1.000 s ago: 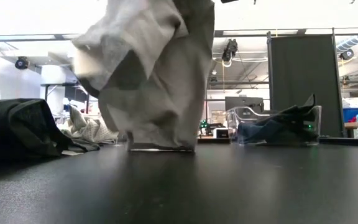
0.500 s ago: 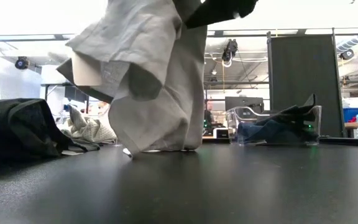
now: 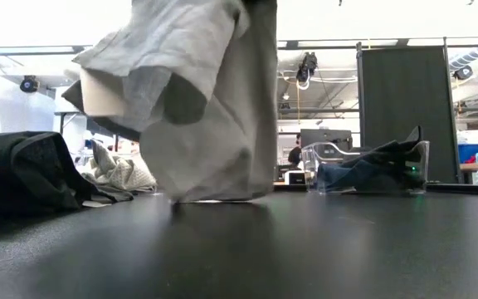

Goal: Sort towels by color in basket
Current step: Put the gray towel into the left transparent bin

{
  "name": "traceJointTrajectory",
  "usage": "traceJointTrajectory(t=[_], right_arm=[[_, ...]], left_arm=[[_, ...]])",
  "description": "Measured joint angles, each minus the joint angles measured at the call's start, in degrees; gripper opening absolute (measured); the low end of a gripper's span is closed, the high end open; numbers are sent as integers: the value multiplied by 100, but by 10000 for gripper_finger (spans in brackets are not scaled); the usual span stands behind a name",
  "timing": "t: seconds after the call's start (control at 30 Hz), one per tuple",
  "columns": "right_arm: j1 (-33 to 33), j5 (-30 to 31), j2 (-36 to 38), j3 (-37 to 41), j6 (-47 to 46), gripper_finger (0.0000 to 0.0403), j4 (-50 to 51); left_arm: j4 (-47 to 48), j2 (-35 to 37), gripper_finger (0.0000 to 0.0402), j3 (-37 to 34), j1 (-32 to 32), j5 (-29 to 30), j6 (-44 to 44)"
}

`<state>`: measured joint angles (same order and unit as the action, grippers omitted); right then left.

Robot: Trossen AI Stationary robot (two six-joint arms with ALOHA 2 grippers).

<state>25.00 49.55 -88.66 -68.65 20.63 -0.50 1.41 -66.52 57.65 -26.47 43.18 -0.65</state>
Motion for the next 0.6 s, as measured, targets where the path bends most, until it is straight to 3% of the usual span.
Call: traceJointTrajectory(t=[0.33, 0.6], right_arm=[[57, -241, 379, -1520, -1616, 8, 2930], [47, -487, 423, -2572, -2511, 8, 4164]], left_arm=[[2175, 412, 107, 1, -76, 127, -1225], [3227, 540, 143, 1, -89, 127, -1784]])
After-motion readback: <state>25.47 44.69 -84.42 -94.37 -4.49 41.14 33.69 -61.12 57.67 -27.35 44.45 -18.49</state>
